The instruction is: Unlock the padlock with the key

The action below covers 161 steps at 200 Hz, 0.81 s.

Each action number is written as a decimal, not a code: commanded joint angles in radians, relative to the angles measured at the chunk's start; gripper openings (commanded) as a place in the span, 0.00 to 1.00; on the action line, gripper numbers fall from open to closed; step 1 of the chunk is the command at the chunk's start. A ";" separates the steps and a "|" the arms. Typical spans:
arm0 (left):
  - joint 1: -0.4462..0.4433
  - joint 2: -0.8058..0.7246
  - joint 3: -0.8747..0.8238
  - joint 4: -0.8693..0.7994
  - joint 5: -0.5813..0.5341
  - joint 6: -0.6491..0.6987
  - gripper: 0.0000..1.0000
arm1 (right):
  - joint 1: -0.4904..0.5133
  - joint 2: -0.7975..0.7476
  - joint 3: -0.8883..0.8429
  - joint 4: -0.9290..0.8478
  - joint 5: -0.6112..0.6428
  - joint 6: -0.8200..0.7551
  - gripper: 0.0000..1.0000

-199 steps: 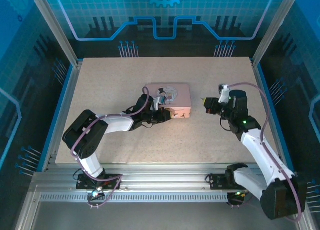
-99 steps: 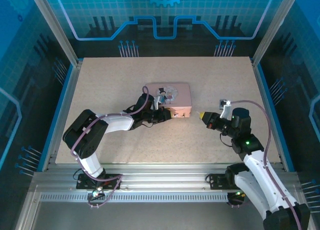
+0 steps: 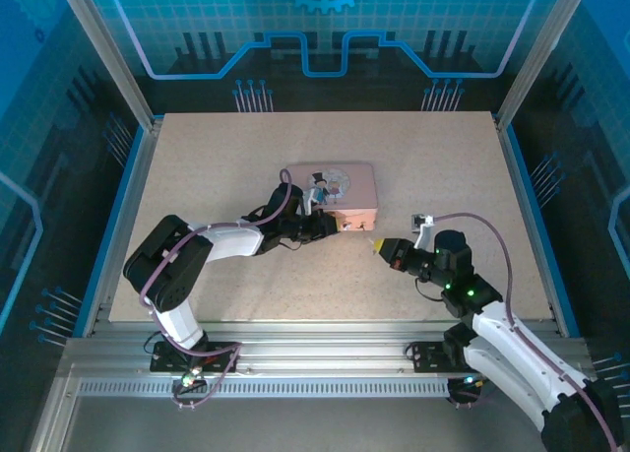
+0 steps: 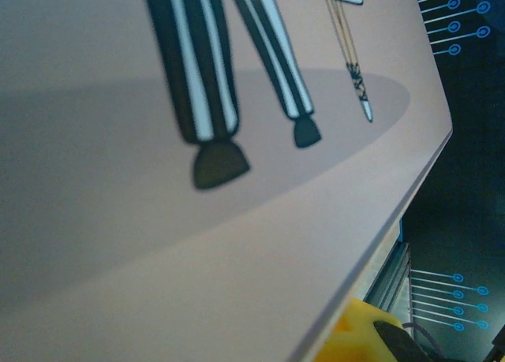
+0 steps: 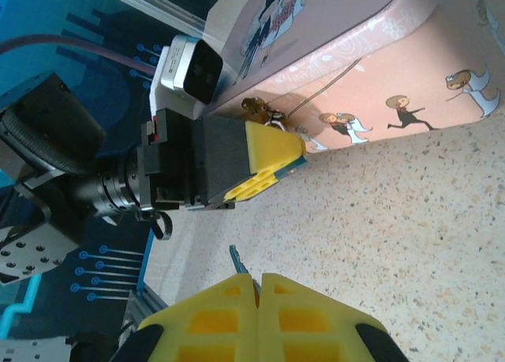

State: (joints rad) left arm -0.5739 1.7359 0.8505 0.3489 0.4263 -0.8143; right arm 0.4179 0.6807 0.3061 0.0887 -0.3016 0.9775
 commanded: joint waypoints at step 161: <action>0.016 -0.015 0.024 0.134 0.048 -0.094 0.00 | 0.080 0.292 0.008 0.364 0.170 0.316 0.00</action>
State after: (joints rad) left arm -0.5674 1.7359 0.8505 0.4122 0.4290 -0.8669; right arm 0.4644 0.9569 0.3462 0.3614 -0.1970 1.2606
